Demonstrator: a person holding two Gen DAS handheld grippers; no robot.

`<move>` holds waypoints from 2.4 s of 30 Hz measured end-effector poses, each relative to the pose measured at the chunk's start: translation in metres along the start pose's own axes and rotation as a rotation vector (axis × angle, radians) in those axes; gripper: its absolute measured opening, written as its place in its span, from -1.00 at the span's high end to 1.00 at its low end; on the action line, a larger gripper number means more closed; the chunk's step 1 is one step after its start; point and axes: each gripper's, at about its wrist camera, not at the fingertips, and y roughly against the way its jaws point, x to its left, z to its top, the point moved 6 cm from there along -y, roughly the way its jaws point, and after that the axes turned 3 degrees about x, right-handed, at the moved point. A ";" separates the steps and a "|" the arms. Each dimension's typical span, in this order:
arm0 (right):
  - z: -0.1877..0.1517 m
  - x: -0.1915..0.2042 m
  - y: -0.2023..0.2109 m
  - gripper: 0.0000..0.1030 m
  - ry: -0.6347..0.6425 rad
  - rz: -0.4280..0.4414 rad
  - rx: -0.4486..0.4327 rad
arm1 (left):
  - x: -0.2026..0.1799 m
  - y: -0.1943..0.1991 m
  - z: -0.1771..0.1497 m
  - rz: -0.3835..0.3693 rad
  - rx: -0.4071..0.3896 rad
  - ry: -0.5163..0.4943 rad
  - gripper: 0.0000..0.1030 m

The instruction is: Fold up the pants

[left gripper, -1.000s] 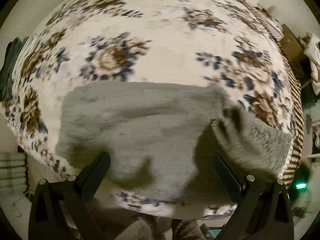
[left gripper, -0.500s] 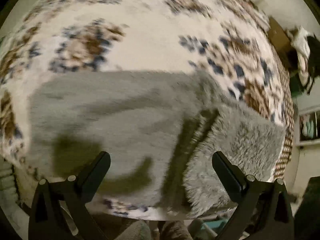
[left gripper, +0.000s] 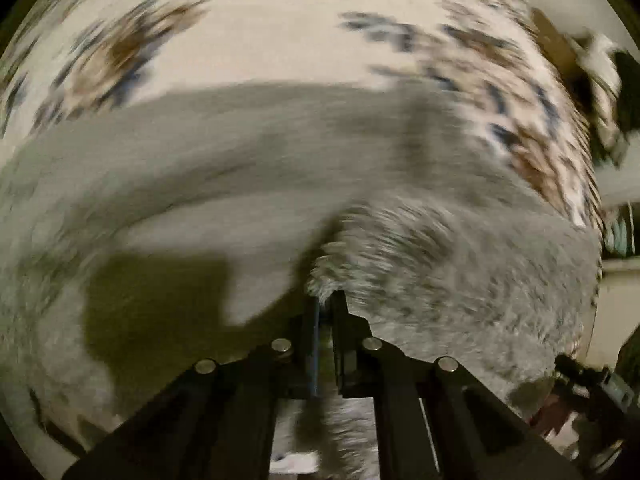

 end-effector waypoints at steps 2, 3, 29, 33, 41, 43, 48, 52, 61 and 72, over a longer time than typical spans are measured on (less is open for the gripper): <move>-0.003 -0.009 -0.002 -0.78 -0.029 0.026 0.011 | 0.020 0.006 0.000 -0.018 0.015 0.057 0.92; -0.006 -0.012 0.001 -0.78 -0.037 0.035 0.012 | 0.027 0.012 -0.001 -0.044 0.024 0.090 0.91; -0.063 -0.023 -0.022 0.62 -0.171 0.106 0.157 | -0.015 0.026 -0.091 -0.169 0.185 0.078 0.86; -0.052 -0.010 -0.003 -0.56 -0.149 0.114 0.152 | -0.030 0.063 -0.060 -0.186 0.073 0.050 0.49; -0.023 0.032 0.031 -0.57 0.036 0.021 0.064 | -0.054 0.036 0.020 -0.208 -0.004 0.030 -0.01; -0.012 0.036 0.031 -0.57 0.034 0.036 0.062 | -0.059 0.008 0.034 -0.185 0.020 0.012 -0.01; 0.004 0.045 0.028 -0.57 0.040 0.027 0.042 | -0.048 -0.015 0.040 -0.140 -0.008 -0.018 0.62; 0.008 0.048 0.017 -0.60 0.075 -0.057 0.043 | -0.046 -0.008 0.035 -0.145 -0.018 -0.007 0.59; 0.017 0.088 0.019 -1.00 0.273 -0.332 -0.086 | -0.041 0.046 0.009 -0.016 -0.095 0.006 -0.34; -0.032 0.163 -0.005 -1.00 0.457 -0.300 0.009 | 0.131 0.078 -0.071 -0.132 -0.220 0.653 -0.42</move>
